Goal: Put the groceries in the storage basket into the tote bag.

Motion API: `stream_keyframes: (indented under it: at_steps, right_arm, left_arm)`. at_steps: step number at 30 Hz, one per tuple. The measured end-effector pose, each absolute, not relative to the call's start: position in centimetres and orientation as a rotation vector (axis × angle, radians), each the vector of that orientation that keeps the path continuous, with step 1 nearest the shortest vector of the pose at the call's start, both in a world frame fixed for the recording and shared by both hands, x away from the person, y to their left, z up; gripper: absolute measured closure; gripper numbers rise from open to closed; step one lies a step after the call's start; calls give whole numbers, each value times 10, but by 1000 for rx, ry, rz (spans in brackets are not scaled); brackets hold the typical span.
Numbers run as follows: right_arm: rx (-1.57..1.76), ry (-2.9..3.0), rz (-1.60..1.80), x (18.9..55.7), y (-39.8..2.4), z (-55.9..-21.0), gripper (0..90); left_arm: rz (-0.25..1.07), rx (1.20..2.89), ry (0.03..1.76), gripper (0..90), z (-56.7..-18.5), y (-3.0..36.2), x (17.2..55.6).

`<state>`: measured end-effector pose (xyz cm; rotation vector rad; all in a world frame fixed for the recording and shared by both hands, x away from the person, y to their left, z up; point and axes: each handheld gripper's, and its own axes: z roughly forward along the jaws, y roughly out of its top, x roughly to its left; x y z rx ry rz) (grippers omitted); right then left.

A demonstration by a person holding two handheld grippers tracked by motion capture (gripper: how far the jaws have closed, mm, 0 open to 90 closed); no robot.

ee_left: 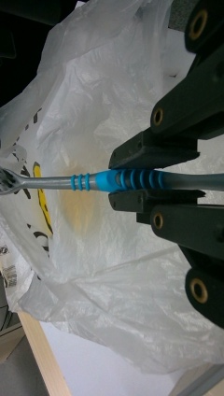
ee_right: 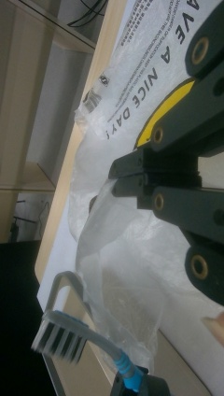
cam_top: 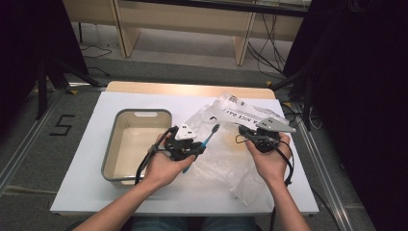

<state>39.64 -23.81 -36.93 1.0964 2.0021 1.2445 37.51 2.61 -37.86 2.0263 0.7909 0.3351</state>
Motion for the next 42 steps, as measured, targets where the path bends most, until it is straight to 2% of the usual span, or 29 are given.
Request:
stream_keyframes:
  at_steps: [42]
  right_arm:
    - [1091,2004,1250,395,-237,-368,900]
  left_arm:
    - [305,2155,817,782,-404,-16,394]
